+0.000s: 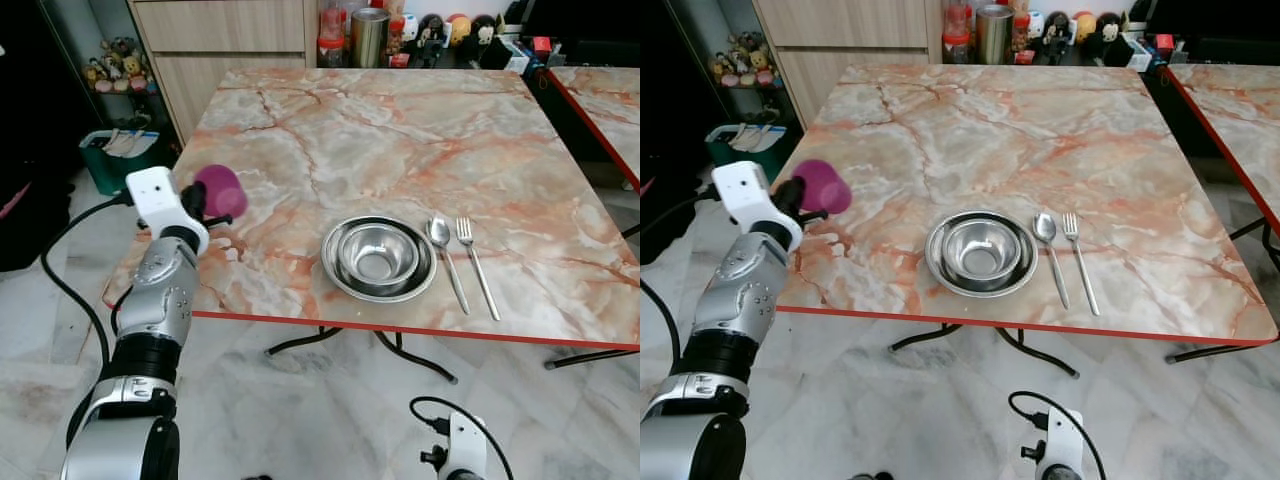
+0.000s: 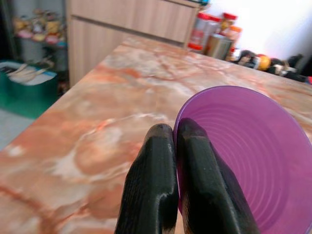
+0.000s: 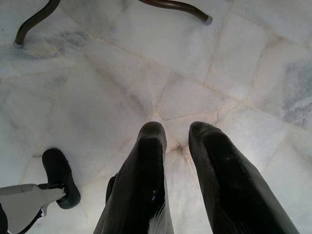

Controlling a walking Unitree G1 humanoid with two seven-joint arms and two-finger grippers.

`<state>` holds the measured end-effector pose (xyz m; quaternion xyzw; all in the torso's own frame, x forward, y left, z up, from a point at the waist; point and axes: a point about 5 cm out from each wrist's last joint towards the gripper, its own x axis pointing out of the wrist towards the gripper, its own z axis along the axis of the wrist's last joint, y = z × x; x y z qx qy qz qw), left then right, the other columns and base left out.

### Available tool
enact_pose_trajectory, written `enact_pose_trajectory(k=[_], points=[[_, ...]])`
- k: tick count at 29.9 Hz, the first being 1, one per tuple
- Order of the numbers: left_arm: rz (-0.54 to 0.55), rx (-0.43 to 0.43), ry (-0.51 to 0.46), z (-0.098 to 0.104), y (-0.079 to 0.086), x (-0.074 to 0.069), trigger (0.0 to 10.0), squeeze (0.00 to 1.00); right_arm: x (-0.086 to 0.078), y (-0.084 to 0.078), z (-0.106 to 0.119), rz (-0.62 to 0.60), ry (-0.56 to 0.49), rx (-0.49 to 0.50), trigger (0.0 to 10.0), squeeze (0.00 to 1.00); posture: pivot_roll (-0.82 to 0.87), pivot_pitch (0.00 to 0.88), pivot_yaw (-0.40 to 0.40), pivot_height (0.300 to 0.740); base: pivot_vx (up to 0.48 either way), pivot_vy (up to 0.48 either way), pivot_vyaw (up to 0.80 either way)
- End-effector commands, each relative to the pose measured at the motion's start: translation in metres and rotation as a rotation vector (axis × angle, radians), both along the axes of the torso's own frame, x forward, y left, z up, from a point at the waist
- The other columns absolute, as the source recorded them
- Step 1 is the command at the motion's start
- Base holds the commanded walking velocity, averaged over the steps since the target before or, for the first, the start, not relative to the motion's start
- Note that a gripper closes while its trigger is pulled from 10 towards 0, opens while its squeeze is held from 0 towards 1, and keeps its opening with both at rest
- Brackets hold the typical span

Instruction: Setting the table

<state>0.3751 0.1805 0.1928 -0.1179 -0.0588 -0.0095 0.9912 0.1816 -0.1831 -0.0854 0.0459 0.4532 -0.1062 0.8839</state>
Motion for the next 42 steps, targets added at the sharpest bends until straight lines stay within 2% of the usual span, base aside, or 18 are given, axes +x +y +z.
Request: enact_pose_trajectory(k=[1, 18, 38, 42], points=[[-0.035, 0.035, -0.032, 0.0111, -0.0047, 0.0007, 10.0, 0.0, -0.0067, 0.0005, -0.0034, -0.006, 0.029, 0.003, 10.0, 0.0, 0.05, 0.091, 0.034, 0.74, 0.0, 0.0, -0.6], [-0.06, 0.04, -0.009, 0.0085, -0.0046, -0.0038, 10.0, 0.0, -0.0049, 0.0006, -0.0026, -0.002, 0.023, 0.006, 10.0, 0.0, 0.05, 0.113, 0.033, 0.74, 0.283, 0.0, -0.13], [-0.088, 0.055, 0.0, 0.007, -0.0087, -0.0052, 10.0, 0.0, -0.0063, 0.0012, -0.0032, 0.009, 0.024, 0.002, 10.0, 0.0, 0.04, 0.087, 0.039, 0.74, 0.312, 0.0, 0.0], [-0.092, 0.068, 0.008, 0.0064, -0.0094, -0.0051, 10.0, 0.0, -0.0066, 0.0013, -0.0034, 0.011, 0.026, 0.002, 10.0, 0.0, 0.04, 0.089, 0.04, 0.74, 0.064, 0.0, 0.0]])
